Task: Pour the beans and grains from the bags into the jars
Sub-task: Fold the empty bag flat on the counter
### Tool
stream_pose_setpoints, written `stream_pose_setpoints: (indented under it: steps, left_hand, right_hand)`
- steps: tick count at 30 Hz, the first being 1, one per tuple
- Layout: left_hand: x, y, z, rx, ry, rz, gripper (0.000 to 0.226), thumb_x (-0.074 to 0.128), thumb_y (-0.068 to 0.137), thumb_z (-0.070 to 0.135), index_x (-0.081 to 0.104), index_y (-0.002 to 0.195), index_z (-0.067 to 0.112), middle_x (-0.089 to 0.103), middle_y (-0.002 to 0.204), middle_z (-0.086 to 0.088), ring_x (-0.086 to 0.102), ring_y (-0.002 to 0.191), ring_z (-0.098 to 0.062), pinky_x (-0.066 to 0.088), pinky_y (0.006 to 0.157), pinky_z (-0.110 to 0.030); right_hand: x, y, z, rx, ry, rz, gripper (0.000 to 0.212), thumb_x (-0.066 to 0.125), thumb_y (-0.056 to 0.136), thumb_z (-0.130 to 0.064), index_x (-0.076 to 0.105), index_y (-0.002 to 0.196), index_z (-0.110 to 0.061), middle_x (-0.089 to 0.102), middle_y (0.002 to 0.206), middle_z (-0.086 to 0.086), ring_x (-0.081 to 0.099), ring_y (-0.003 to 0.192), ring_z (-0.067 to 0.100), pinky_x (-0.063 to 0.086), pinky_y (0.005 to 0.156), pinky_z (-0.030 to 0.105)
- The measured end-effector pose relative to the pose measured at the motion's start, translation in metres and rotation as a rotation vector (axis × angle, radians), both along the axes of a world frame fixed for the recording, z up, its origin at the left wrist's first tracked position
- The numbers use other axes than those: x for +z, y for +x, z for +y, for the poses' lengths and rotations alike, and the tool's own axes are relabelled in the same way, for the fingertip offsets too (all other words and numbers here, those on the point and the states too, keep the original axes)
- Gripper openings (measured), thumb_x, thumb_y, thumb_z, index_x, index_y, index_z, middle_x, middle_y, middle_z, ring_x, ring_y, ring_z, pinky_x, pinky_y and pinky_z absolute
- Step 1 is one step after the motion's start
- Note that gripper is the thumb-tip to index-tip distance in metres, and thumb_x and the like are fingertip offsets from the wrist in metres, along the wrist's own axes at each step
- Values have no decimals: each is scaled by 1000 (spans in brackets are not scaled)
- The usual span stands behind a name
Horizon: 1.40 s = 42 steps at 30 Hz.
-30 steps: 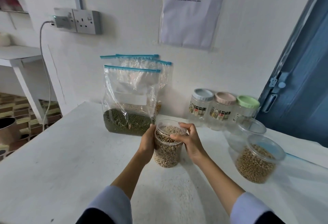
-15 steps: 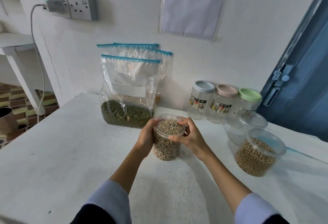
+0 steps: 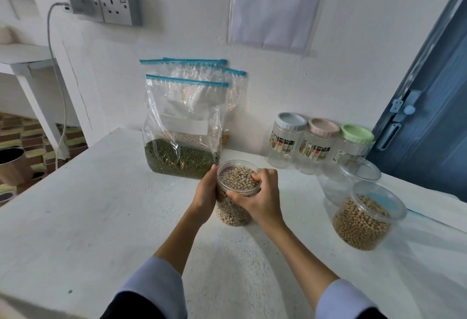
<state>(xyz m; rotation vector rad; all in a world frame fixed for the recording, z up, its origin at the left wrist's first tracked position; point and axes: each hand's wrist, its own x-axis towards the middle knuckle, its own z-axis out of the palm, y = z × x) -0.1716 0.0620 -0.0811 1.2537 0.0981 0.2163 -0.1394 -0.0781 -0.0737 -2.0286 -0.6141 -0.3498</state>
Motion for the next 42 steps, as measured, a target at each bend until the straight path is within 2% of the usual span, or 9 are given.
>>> stream_pose_setpoints:
  steps: [3,6,10,14,16,19,25,33,42]
  left_hand:
    - [3,-5,2,-62,-19,-61,30,36,89,14,61,104,9,72,88,1,64,88,-11,50,71,-19]
    - [3,-10,9,-153,-24,-62,55,40,59,13,57,111,8,65,101,-7,57,99,-18,45,84,-27]
    - [1,-17,16,-303,89,-34,84,41,47,0,42,130,17,57,118,-6,54,109,-16,48,85,-25]
    - [-9,-16,5,-284,313,-19,113,77,54,-4,15,144,24,41,135,-2,47,123,-15,52,93,-33]
    - [-20,-13,-3,-191,334,-39,118,86,49,2,17,142,20,43,135,-4,49,124,-13,49,99,-33]
    - [-23,-10,-9,-136,305,-71,109,81,51,-9,24,140,15,48,133,-10,54,122,-19,52,90,-31]
    - [-28,-8,-27,-159,330,-79,105,79,53,-10,27,139,19,50,132,-15,53,123,-29,52,92,-45]
    - [-26,-13,-100,-204,429,-129,102,83,58,3,25,139,22,48,134,-4,50,125,-13,48,97,-27]
    - [-24,-23,-198,-273,465,-144,103,89,50,20,28,131,40,49,133,7,49,125,-6,46,102,-31]
  right_hand:
    - [5,-9,9,-184,-172,-136,72,55,55,-74,50,94,-14,46,109,5,51,101,19,48,59,21]
    - [22,-8,12,-155,-331,-198,77,66,65,-64,53,113,-5,49,131,14,45,123,31,49,87,43]
    - [46,8,8,203,-533,-25,80,70,72,-53,40,136,-17,40,143,1,37,131,23,35,104,40]
    - [49,16,15,270,-833,-55,80,41,73,-73,32,145,-39,26,154,-3,28,136,25,32,104,44]
    - [44,14,20,158,-832,-59,72,45,80,-73,33,143,-40,33,146,2,32,130,27,35,99,44]
    - [37,3,25,-15,-771,-101,61,45,85,-66,39,138,-38,40,138,4,36,124,28,35,95,44]
    - [38,-6,8,-138,-753,-60,57,43,85,-65,43,134,-36,43,136,5,38,122,30,35,93,45]
    - [38,-19,-69,-236,-733,-20,55,45,84,-65,46,131,-36,46,132,3,41,119,28,34,95,41]
    - [37,-36,-171,-305,-797,39,60,39,83,-70,39,135,-39,41,139,1,37,126,28,34,101,42]
